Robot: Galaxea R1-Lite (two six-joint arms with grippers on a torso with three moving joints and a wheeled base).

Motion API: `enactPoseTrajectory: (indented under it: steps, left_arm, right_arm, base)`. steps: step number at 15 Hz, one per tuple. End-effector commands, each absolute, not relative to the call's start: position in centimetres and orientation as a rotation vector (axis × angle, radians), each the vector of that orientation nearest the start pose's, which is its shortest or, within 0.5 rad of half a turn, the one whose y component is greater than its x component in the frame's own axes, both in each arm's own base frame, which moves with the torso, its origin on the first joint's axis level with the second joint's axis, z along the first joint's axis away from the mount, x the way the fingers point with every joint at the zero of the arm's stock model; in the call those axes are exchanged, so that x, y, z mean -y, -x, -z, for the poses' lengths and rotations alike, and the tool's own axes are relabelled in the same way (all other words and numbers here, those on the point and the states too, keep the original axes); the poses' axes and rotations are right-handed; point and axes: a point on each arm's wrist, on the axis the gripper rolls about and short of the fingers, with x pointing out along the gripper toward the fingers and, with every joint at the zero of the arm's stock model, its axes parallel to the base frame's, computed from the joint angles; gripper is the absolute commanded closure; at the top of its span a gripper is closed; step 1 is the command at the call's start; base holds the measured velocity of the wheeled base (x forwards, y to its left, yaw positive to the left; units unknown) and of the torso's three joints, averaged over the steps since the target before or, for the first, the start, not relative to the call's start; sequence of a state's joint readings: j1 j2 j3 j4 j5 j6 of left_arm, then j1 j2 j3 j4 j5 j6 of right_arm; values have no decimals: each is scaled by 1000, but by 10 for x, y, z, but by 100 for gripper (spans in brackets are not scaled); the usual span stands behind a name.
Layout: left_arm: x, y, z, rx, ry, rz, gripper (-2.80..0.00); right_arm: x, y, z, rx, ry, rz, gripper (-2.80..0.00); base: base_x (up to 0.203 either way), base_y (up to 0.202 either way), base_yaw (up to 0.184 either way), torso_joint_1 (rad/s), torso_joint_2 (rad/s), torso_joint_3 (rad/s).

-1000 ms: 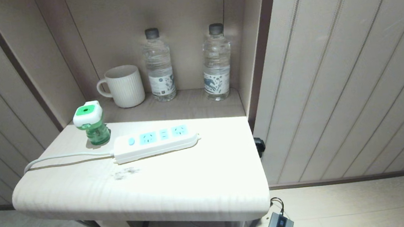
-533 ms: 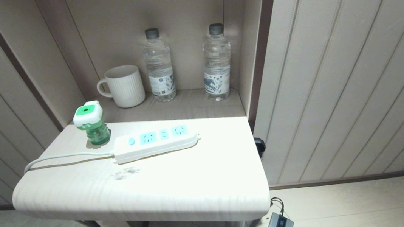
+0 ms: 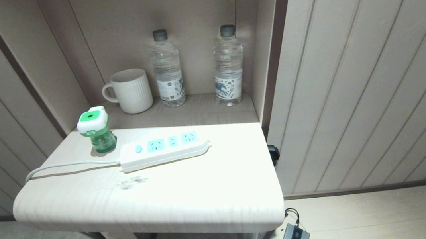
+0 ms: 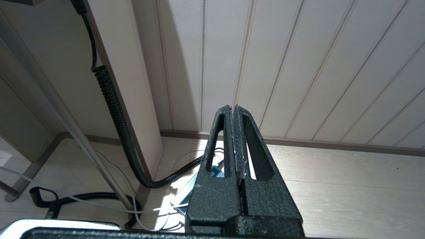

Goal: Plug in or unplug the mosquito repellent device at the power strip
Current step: Pick up the mosquito repellent liquid

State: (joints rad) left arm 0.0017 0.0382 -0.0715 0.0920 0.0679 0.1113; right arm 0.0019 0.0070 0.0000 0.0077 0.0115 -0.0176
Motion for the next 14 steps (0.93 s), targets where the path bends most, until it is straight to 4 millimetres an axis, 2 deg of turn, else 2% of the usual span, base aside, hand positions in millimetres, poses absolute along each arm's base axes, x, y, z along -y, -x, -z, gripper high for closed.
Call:
enactPoseTrajectory:
  steps: [1, 6, 9, 14]
  left_arm:
    - [-1, 28, -84, -29, -88, -26, 0]
    - [1, 23, -75, -9, -119, 26, 0]
    - [0, 23, -75, -3, -28, 2, 0]
    - [0, 23, -76, -2, -8, 0, 0]
  right_arm:
    - [0, 22, -75, -15, 18, -14, 0]
    - [0, 22, -75, -15, 11, -15, 0]
    - [0, 22, -75, -15, -12, -4, 0]
    - [0, 22, -75, -15, -14, -4, 0]
  base:
    - [0, 0, 0, 0, 0, 0]
    - [0, 0, 0, 0, 0, 0]
    - [0, 0, 0, 0, 0, 0]
    - [0, 0, 0, 0, 0, 0]
